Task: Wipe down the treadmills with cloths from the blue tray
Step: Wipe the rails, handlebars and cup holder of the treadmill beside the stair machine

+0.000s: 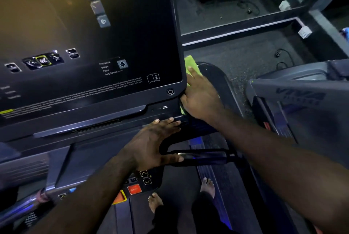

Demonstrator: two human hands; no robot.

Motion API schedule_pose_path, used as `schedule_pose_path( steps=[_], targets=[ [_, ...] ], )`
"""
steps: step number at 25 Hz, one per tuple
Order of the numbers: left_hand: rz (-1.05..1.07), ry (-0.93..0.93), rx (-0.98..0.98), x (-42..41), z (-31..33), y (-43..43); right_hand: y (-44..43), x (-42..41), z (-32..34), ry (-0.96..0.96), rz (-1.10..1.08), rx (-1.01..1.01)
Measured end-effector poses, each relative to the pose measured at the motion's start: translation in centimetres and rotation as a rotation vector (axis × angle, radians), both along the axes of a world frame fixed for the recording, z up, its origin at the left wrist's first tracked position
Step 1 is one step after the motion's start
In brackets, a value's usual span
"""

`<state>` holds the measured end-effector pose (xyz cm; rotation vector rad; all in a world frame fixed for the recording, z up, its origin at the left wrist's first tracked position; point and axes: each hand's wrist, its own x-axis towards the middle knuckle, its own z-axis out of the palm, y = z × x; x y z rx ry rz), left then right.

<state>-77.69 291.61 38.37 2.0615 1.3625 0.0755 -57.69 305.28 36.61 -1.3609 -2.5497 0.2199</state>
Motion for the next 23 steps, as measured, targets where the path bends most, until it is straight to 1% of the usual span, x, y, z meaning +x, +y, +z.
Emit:
schedule_pose_path(
  steps=[2,4,6,7,8,9,10,11,13,14,15,16,17,18,19,21,23],
  targets=[
    [-0.007,0.006,0.007,0.0,-0.1,-0.1,-0.7,3.8,0.5,-0.068,0.071,0.034],
    [-0.005,0.006,0.008,0.0,-0.4,-0.1,3.8,4.9,0.5,-0.101,-0.008,0.013],
    [-0.005,0.013,0.008,-0.3,-0.7,-0.2,8.2,1.6,1.0,-0.093,-0.116,-0.077],
    [-0.004,0.015,0.011,-0.4,-0.8,-0.2,8.5,-0.6,0.8,-0.089,-0.134,-0.075],
    [-0.005,0.014,0.008,-0.3,-0.8,-0.3,7.7,-2.3,0.4,-0.089,-0.149,-0.033],
    [-0.007,0.016,0.008,-0.2,-0.8,-0.2,5.8,-3.2,0.4,-0.044,-0.149,-0.019],
    [-0.004,0.019,0.010,-0.2,-0.7,-0.1,3.4,-3.0,0.2,0.005,-0.126,-0.026],
    [-0.005,0.023,0.007,-0.1,-0.6,-0.2,0.9,-1.7,0.1,0.007,-0.063,-0.039],
    [0.005,0.028,0.011,0.2,-0.5,-0.2,-2.2,2.1,0.2,-0.082,0.045,-0.009],
    [0.008,0.028,0.009,0.2,-0.4,-0.2,-1.5,3.7,0.2,-0.113,0.078,0.022],
    [0.007,0.026,0.006,0.2,-0.4,-0.2,0.5,4.6,0.2,-0.129,0.085,0.012],
    [0.008,0.024,-0.004,0.1,-0.3,-0.2,3.0,4.7,0.2,-0.127,0.045,-0.015],
    [0.006,0.021,-0.016,0.0,-0.3,-0.1,5.6,4.1,0.4,-0.113,-0.050,-0.037],
    [0.004,0.017,-0.025,0.0,-0.4,-0.1,7.8,2.9,0.6,-0.098,-0.131,-0.068],
    [0.000,0.017,-0.025,0.0,-0.4,-0.1,9.1,1.3,0.5,-0.096,-0.166,-0.096],
    [-0.004,0.034,-0.008,0.0,-0.5,-0.1,8.5,-1.9,0.2,-0.084,-0.128,-0.094],
    [-0.003,0.041,-0.002,0.1,-0.4,-0.2,4.1,-2.7,-0.2,0.021,-0.087,-0.083]
  ],
)
